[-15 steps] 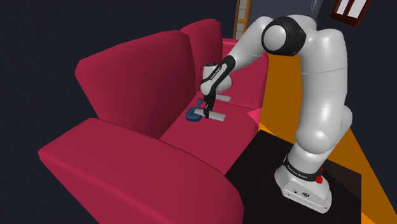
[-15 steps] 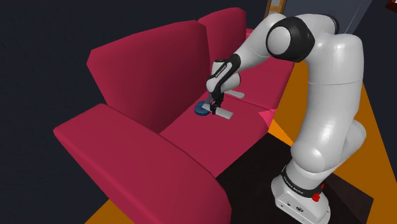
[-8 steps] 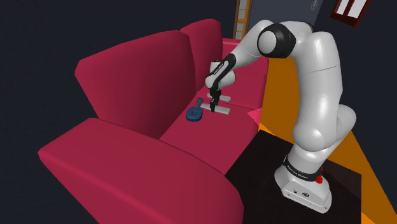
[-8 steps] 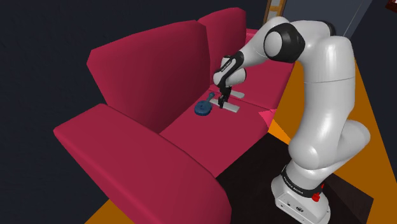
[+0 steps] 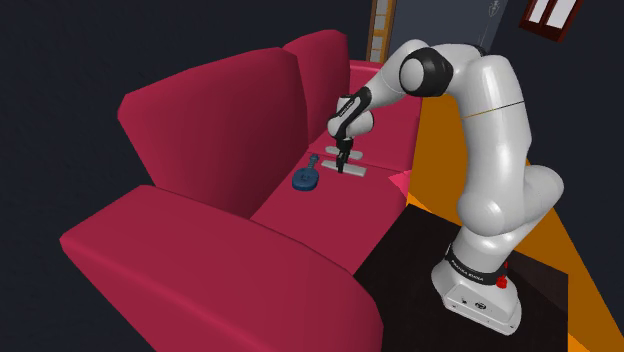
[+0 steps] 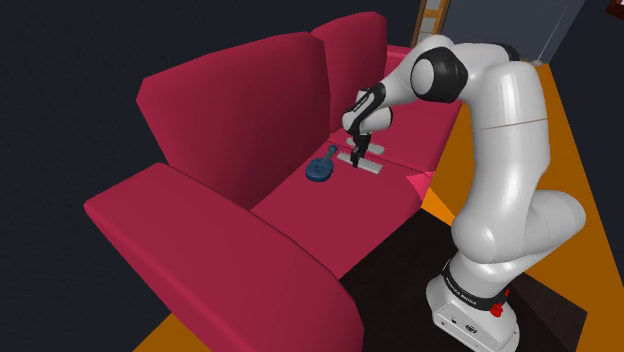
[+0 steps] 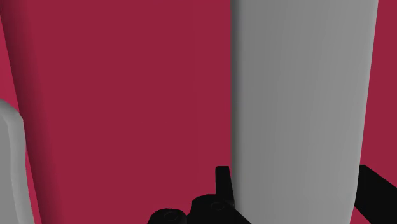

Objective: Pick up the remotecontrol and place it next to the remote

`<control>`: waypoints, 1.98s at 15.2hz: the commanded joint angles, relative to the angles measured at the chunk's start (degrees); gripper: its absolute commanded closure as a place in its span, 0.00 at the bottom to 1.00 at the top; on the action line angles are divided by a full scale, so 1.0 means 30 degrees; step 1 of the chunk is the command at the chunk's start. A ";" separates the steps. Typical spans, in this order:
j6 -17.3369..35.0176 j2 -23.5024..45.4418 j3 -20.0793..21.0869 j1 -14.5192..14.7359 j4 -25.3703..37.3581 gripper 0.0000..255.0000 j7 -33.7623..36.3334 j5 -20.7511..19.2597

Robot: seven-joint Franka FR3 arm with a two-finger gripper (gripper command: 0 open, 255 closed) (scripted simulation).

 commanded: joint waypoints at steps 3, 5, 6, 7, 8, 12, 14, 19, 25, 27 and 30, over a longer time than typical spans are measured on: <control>0.0648 0.0836 0.0016 -0.0029 0.0198 1.00 -0.0030 0.0018; 0.0967 0.1254 0.0024 -0.0036 0.0296 1.00 -0.0033 0.0026; 0.1117 0.1471 0.0028 -0.0039 0.0364 1.00 -0.0035 0.0030; 0.1269 0.1687 0.0033 -0.0042 0.0428 1.00 -0.0037 0.0034; 0.1418 0.1905 0.0037 -0.0046 0.0497 1.00 -0.0038 0.0038; 0.1613 0.2197 0.0043 -0.0050 0.0594 1.00 -0.0040 0.0043; 0.1613 0.2197 0.0043 -0.0050 0.0594 1.00 -0.0040 0.0043; 0.1612 0.2199 0.0043 -0.0050 0.0596 0.00 -0.0040 0.0043; 0.0864 0.1109 0.0021 -0.0028 0.0254 0.00 -0.0027 0.0023; 0.0147 0.0179 0.0003 -0.0009 0.0041 0.00 -0.0015 0.0004; 0.0148 0.0178 0.0004 -0.0011 0.0040 0.00 -0.0014 0.0002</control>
